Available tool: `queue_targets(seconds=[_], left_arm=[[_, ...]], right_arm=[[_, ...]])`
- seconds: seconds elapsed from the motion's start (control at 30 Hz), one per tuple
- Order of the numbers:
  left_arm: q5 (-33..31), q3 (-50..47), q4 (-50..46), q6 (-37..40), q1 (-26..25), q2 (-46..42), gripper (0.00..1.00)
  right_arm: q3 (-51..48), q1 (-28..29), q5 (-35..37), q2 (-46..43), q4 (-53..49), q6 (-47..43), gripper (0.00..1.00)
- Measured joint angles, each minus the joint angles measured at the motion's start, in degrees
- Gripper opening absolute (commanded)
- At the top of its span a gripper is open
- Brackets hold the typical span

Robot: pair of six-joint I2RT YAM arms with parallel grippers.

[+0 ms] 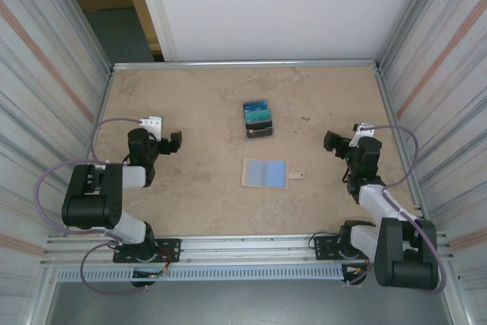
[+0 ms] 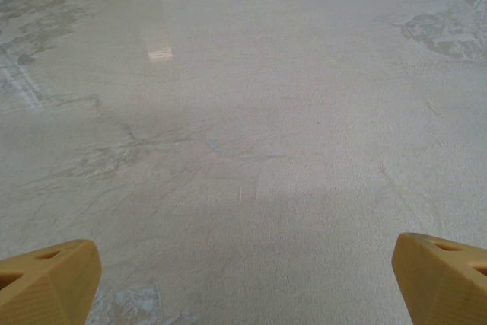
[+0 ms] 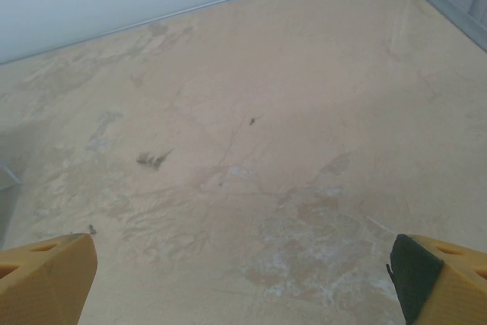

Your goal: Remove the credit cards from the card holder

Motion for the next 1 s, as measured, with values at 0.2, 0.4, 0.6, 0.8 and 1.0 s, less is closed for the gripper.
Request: queue_targets(seconds=[0.2, 0.4, 0.6, 0.8, 1.0], left_arm=[[0.0, 0.0, 0.0, 0.0, 0.0, 0.0, 0.99], [0.0, 0.0, 0.0, 0.0, 0.0, 0.0, 0.99], [0.0, 0.0, 0.0, 0.0, 0.0, 0.0, 0.99], [0.0, 0.0, 0.0, 0.0, 0.0, 0.0, 0.99], [0.0, 0.0, 0.0, 0.0, 0.0, 0.0, 0.99]], right_arm=[[0.0, 0.0, -3.7, 6.4, 7.2, -2.1, 0.98], [-0.2, 0.0, -6.8, 11.4, 11.6, -4.2, 0.98], [-0.2, -0.1, -8.9, 17.1, 18.6, -6.7, 0.98], [3.9, -0.6, -9.4, 26.5, 18.1, -7.0, 0.98], [5.9, -0.2, -5.9, 26.5, 17.8, -6.9, 0.98]])
